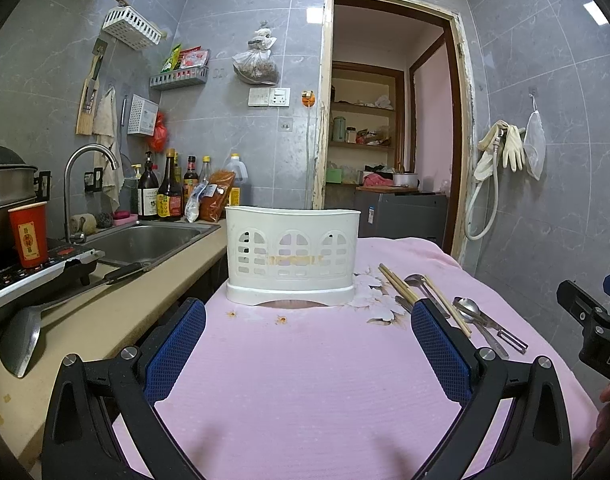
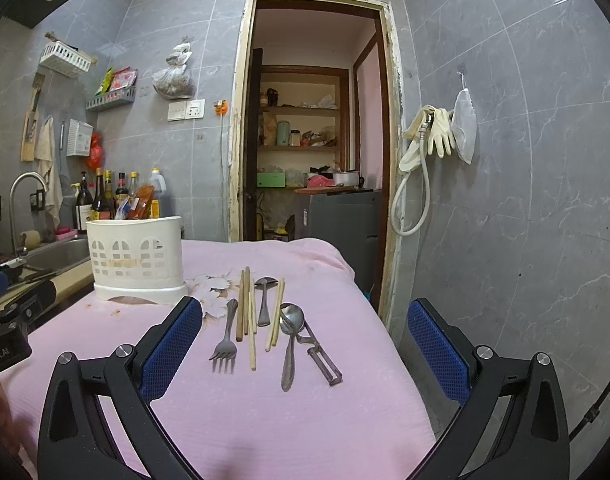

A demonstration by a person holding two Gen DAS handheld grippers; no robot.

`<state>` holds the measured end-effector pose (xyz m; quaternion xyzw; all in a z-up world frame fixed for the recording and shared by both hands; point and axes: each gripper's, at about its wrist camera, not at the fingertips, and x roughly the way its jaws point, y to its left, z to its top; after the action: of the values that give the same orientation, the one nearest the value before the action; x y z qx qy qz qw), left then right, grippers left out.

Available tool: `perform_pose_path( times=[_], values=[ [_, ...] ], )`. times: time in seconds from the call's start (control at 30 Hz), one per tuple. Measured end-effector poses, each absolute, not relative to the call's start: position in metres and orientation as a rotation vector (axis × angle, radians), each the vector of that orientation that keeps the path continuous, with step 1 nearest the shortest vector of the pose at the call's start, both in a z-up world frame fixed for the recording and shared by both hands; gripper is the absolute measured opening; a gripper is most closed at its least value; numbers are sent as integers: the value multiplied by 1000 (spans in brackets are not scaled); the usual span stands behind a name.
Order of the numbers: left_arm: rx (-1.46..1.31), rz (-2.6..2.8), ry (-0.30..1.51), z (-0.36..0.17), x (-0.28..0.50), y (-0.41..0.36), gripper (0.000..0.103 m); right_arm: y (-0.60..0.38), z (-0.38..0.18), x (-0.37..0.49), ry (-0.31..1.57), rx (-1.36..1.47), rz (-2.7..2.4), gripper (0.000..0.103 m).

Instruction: Organize utensils

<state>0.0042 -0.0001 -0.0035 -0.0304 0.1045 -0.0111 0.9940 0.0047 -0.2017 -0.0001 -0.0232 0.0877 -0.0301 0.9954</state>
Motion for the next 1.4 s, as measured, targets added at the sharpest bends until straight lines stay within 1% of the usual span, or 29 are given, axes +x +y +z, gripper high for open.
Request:
perform_pose_path(
  times=[1.4],
  values=[
    [-70, -23, 214, -6, 2, 6, 101, -189, -5, 7, 187, -55, -53, 103]
  ],
)
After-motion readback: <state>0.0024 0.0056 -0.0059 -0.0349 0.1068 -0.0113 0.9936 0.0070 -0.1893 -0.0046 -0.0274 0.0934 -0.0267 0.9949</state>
